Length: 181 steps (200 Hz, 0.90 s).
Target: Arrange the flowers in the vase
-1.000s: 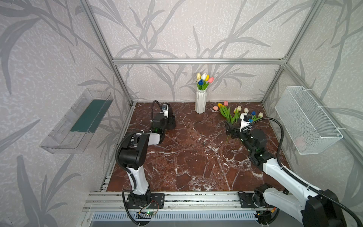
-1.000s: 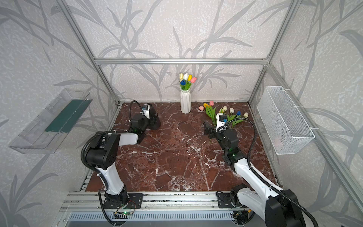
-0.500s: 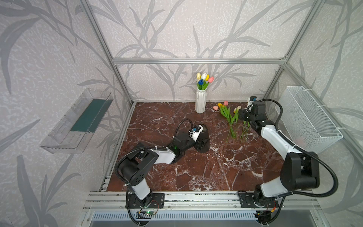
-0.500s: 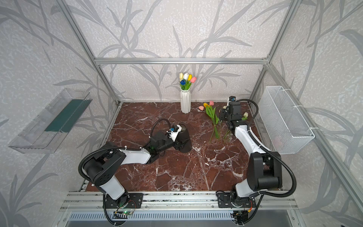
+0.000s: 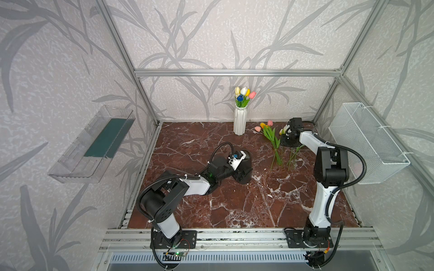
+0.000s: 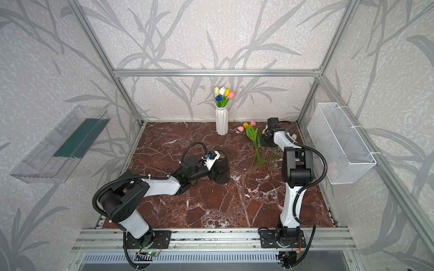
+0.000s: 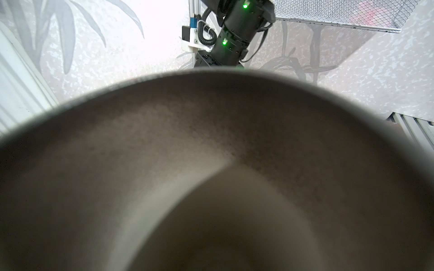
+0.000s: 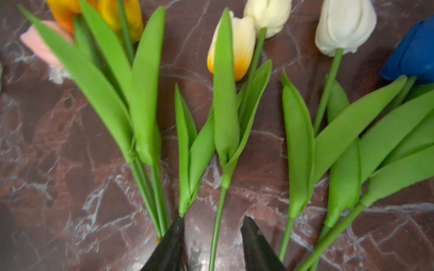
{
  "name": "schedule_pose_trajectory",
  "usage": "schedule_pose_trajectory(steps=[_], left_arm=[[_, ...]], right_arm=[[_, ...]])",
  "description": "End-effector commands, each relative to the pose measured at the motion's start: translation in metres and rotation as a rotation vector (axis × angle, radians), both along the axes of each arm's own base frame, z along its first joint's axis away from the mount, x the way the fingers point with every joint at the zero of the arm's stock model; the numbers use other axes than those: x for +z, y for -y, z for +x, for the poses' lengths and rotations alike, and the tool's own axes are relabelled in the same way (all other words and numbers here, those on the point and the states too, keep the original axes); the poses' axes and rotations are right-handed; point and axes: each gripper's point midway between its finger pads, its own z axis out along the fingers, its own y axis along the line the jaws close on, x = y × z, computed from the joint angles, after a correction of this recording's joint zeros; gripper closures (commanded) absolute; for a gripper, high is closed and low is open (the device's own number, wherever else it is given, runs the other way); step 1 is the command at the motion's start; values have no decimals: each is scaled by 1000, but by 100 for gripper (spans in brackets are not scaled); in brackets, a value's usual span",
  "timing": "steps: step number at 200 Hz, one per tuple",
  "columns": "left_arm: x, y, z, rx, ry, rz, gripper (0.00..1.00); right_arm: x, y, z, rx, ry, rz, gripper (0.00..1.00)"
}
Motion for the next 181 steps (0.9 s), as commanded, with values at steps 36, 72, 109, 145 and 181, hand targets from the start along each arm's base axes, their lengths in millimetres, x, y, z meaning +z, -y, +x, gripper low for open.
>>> schedule_pose_trajectory(steps=[36, 72, 109, 145, 181], left_arm=[[82, -5, 2, 31, 86, -125, 9], [94, -17, -3, 64, 117, -122, 7], [94, -30, -7, 105, 145, -113, 7], [106, -45, -12, 157, 174, -144, 7], [108, -67, -10, 264, 214, -177, 7]], right_arm=[[-31, 4, 2, -22, -157, 19, 65], [-45, -2, 10, -7, -182, 43, 69], [-52, -1, 10, -16, -206, 39, 89], [-21, 6, 12, -31, -141, 7, 100], [61, 0, 10, -34, 43, 46, 100]])
